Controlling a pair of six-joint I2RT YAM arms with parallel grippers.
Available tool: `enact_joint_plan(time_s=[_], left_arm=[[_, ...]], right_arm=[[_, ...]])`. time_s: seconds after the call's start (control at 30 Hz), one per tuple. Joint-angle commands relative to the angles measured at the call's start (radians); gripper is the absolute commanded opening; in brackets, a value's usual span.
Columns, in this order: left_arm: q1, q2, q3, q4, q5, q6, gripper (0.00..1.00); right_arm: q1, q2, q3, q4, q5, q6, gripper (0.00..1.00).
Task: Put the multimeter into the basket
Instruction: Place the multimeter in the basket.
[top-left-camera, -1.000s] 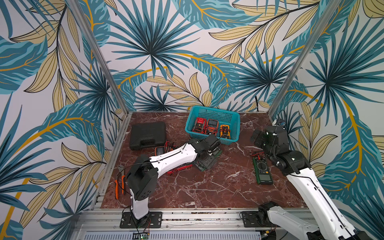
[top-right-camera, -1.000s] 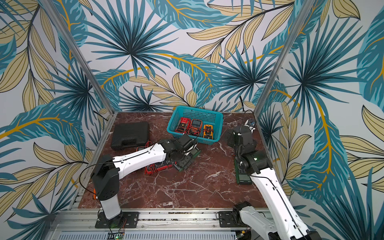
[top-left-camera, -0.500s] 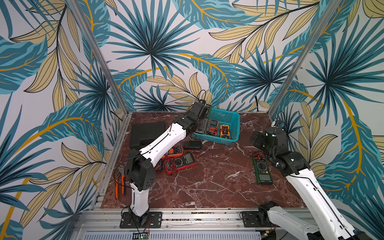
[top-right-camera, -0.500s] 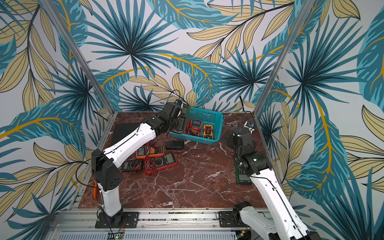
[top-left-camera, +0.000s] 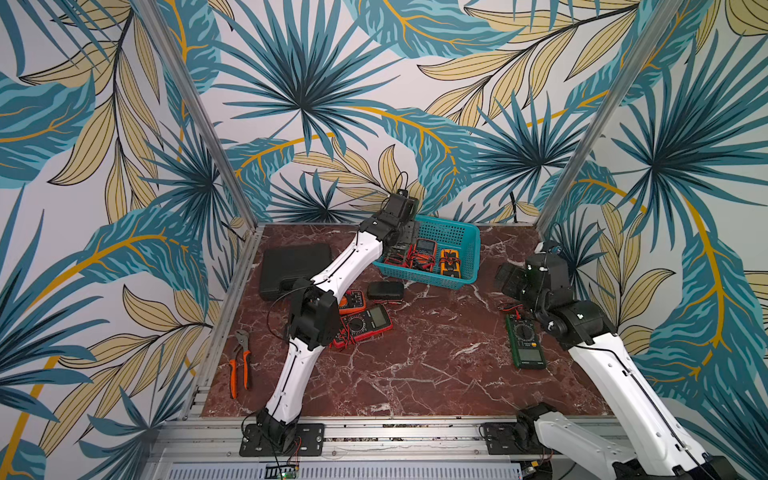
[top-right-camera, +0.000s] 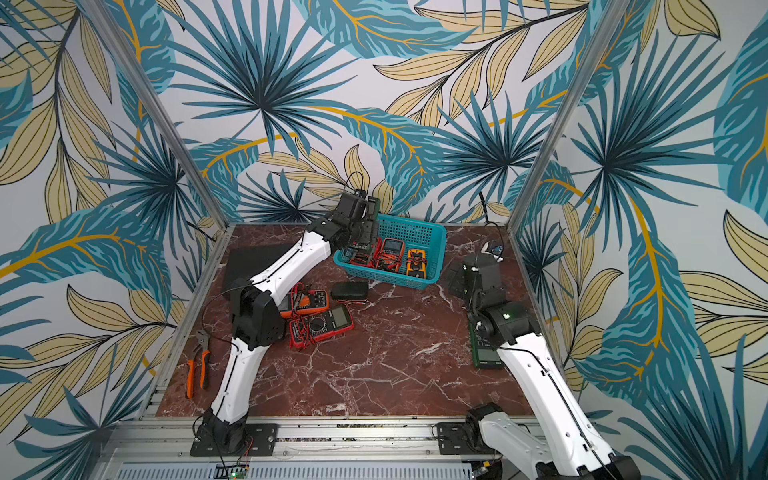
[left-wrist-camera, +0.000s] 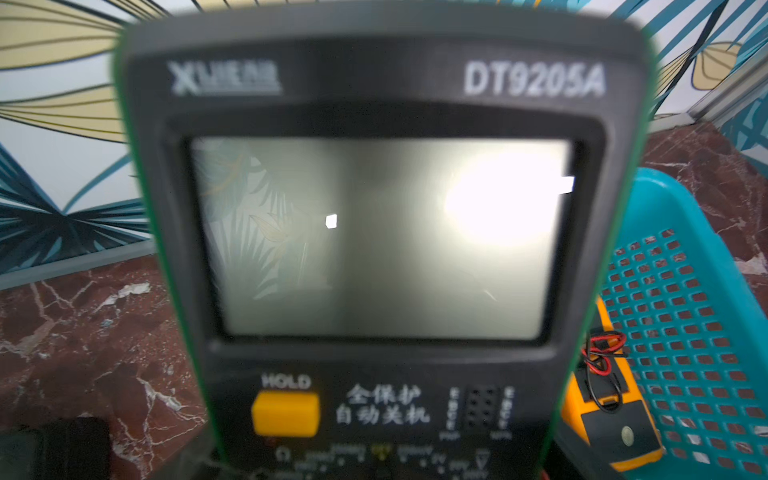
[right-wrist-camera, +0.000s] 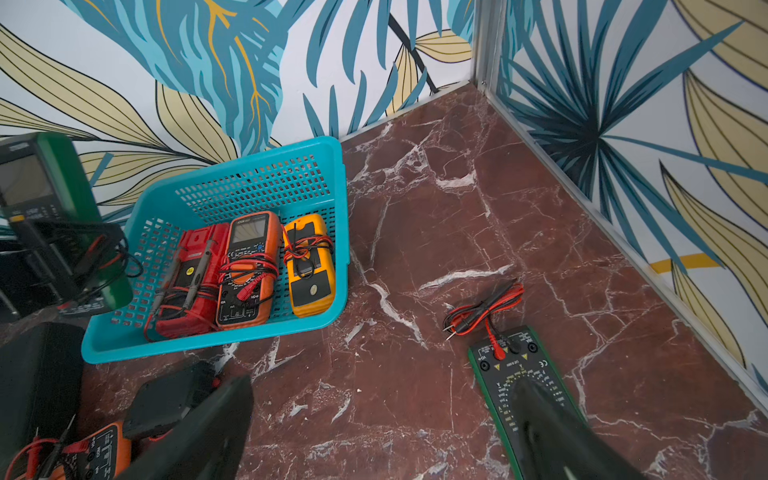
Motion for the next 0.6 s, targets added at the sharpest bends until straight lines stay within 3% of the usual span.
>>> enact_joint_plan(time_s=[0.0, 0.4, 0.57], left_arm=[[0.009, 0.018, 0.061, -0.016, 0.022, 0.010, 0.00], [0.017, 0.098, 0.054, -0.091, 0.033, 0.026, 0.06], [0.018, 0.126, 0.061, -0.100, 0.019, 0.027, 0.19]], right_arm=[[-0.002, 0.013, -0.016, 0.008, -0.035, 0.020, 0.99], [-0.001, 0.045, -0.009, 0.008, -0.057, 0.031, 1.00], [-0.001, 0.060, 0.005, 0.008, -0.080, 0.032, 1.00]])
